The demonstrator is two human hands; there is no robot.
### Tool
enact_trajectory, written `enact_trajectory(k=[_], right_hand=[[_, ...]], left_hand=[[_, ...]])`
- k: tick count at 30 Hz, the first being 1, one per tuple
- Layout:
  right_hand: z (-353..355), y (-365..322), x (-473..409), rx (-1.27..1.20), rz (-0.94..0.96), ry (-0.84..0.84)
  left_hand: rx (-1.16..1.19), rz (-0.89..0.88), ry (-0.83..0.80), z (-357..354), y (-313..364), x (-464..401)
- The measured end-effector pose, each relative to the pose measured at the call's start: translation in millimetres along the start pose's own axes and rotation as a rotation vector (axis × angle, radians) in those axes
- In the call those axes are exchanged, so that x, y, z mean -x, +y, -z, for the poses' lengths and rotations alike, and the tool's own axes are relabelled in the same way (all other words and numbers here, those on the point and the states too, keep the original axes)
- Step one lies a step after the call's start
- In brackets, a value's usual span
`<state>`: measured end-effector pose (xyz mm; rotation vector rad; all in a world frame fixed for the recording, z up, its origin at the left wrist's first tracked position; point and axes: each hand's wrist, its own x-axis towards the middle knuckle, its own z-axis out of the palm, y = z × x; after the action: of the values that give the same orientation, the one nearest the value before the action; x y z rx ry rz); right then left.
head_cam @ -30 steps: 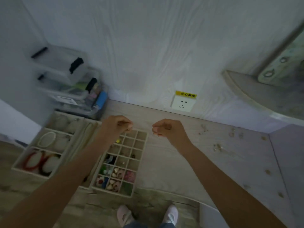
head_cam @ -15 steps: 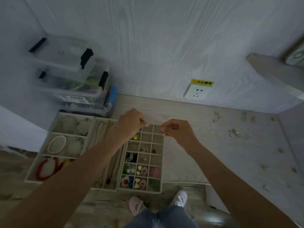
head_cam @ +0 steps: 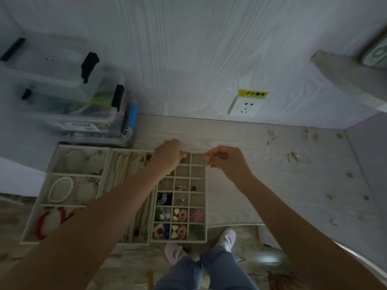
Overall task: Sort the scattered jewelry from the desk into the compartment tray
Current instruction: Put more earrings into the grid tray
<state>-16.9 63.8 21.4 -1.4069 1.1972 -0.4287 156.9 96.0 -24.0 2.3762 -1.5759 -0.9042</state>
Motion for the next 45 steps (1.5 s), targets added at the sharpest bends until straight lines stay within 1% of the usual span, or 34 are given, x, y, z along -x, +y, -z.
enact_trajectory(k=[3, 5, 9, 12, 14, 16, 19, 21, 22, 24, 28, 32, 35, 38, 45], right_hand=[[-1.7, -1.9, -0.6, 0.003, 0.012, -0.005], [-1.3, -2.6, -2.2, 0.010, 0.015, -0.001], [1.7, -0.6, -1.9, 0.029, 0.011, 0.000], [3.9, 1.2, -0.7, 0.042, 0.015, -0.003], [5.8, 2.0, 0.4, 0.036, 0.011, -0.009], [7.7, 2.3, 1.5, 0.028, 0.008, -0.015], [10.3, 2.3, 2.0, 0.030, 0.006, -0.014], [11.6, 2.4, 1.5, 0.033, 0.007, -0.017], [11.6, 2.5, 0.9, 0.030, 0.005, -0.018], [11.4, 3.6, 0.9, 0.019, 0.000, -0.023], [9.8, 5.1, 0.2, 0.025, 0.001, -0.036], [12.3, 9.5, 0.7, 0.030, -0.006, -0.029], [17.0, 11.9, 2.7, 0.032, -0.010, -0.021], [20.1, 13.9, 5.0, 0.029, -0.011, -0.009], [25.2, 17.7, 8.4, 0.014, -0.015, -0.012]], left_hand=[[-0.182, -0.043, 0.110, -2.4, 3.7, 5.4], [-0.255, -0.078, 0.165, -4.1, 5.7, 6.9], [-0.378, -0.105, 0.221, -9.5, 4.4, 9.6], [-0.451, -0.099, 0.224, -14.9, 5.5, 9.8], [-0.445, -0.094, 0.239, -16.8, 5.1, 8.2], [-0.392, -0.106, 0.265, -16.5, 4.1, 8.5], [-0.291, -0.147, 0.373, -10.9, -2.9, 13.9], [-0.276, -0.226, 0.465, -4.0, -11.8, 18.4], [-0.265, -0.284, 0.485, -0.6, -18.5, 19.4], [-0.257, -0.382, 0.448, 4.5, -29.9, 20.1], [-0.196, -0.406, 0.334, 6.1, -24.2, 13.8], [-0.346, -0.462, 0.254, 0.0, -8.5, 6.7], [-0.465, -0.488, 0.260, -1.3, -4.8, 3.1], [-0.511, -0.518, 0.257, -1.2, -1.6, 2.4], [-0.478, -0.555, 0.298, -9.0, -1.5, 0.7]])
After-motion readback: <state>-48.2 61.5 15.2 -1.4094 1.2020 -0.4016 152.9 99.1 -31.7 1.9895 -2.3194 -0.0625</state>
